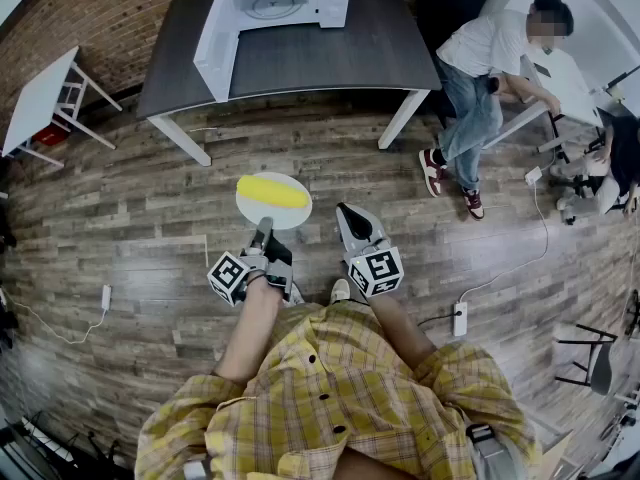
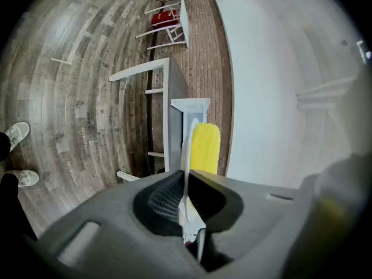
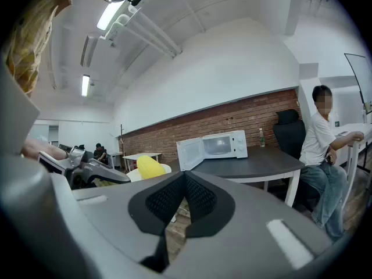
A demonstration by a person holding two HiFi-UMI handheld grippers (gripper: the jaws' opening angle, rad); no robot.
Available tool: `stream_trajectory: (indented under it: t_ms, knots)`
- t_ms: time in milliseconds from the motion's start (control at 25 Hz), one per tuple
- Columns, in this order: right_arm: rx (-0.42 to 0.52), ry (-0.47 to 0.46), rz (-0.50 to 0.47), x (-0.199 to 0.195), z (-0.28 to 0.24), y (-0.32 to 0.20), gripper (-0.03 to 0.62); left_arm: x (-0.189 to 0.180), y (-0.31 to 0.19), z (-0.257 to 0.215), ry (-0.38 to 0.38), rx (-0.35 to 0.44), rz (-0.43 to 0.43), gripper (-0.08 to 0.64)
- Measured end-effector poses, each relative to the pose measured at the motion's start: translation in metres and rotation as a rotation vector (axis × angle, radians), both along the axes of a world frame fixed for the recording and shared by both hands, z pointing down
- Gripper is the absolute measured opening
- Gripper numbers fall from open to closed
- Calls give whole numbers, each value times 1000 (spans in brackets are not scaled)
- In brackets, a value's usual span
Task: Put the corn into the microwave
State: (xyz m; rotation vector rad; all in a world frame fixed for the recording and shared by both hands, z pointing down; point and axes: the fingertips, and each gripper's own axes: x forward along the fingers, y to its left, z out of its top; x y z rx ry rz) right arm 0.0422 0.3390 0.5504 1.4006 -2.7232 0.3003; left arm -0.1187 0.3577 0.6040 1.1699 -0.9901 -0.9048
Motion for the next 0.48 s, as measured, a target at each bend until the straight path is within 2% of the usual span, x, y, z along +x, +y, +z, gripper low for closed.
stream_trajectory:
  t_ms: [120, 360, 480]
  knots:
    - [0, -3, -3, 3, -3, 4, -2, 0, 6, 3, -28, -16, 1, 21]
    - [0, -13, -12, 13, -4, 7, -3, 15, 5, -9, -7, 15, -12, 21]
    - [3, -26, -26, 19, -5, 6, -3, 19, 9, -5, -48, 3, -12, 21]
